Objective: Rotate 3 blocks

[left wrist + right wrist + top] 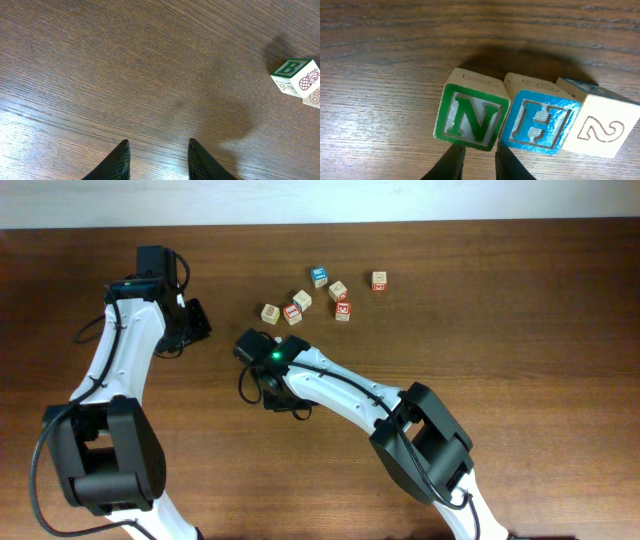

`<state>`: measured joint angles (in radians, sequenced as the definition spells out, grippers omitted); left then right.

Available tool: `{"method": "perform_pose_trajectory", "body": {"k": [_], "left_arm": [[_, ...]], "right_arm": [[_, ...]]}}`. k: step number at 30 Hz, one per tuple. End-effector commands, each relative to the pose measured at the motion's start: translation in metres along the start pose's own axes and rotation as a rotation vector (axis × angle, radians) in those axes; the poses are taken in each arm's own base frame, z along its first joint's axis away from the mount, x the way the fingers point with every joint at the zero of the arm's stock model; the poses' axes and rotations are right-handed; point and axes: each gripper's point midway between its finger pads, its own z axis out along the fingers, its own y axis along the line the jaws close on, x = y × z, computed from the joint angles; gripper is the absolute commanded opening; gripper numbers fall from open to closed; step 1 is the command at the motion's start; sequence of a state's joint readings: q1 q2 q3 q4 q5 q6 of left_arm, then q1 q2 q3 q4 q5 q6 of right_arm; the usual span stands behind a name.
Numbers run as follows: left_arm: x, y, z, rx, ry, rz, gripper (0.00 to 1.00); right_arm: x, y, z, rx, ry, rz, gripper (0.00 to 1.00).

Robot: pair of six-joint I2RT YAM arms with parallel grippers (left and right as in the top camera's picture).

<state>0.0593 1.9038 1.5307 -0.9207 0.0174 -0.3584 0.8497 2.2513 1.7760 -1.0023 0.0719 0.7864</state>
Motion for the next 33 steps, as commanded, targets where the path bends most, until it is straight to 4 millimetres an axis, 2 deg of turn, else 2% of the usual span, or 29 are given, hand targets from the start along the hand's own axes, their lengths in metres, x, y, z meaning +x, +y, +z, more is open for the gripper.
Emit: {"method": "perform_pose_trajectory", "body": {"k": [1, 25, 27, 28, 30, 31, 32, 33], "left_arm": [[-0.004, 0.001, -0.001, -0.012, -0.010, 0.016, 0.36], [-0.002, 0.002, -0.001, -0.014, -0.003, 0.016, 0.36], [-0.002, 0.002, -0.001, -0.014, -0.003, 0.016, 0.36], [-0.002, 0.002, -0.001, -0.015, -0.003, 0.016, 0.36], [-0.002, 0.002, -0.001, -0.015, -0.004, 0.016, 0.36], [-0.003, 0.002, -0.001, -0.014, -0.005, 0.016, 0.36], [-0.003, 0.002, -0.001, -0.014, -0.006, 0.016, 0.36], [-0.004, 0.002, -0.001, -0.017, -0.010, 0.016, 0.36]], "right_arm": [[-0.003, -0.007, 0.001, 0.031, -0.023, 0.015, 0.23], [-0.007, -0.009, 0.000, 0.044, -0.044, 0.016, 0.22], [-0.003, -0.005, -0.009, 0.014, -0.022, 0.008, 0.20], [-0.004, -0.005, -0.025, 0.009, -0.028, 0.005, 0.20], [-0.018, 0.008, -0.071, -0.060, -0.082, -0.116, 0.24], [-0.020, 0.015, -0.080, -0.096, -0.092, -0.155, 0.24], [-0.021, 0.018, -0.081, -0.113, -0.094, -0.171, 0.24], [-0.020, 0.022, -0.080, -0.124, -0.092, -0.207, 0.12]]}}
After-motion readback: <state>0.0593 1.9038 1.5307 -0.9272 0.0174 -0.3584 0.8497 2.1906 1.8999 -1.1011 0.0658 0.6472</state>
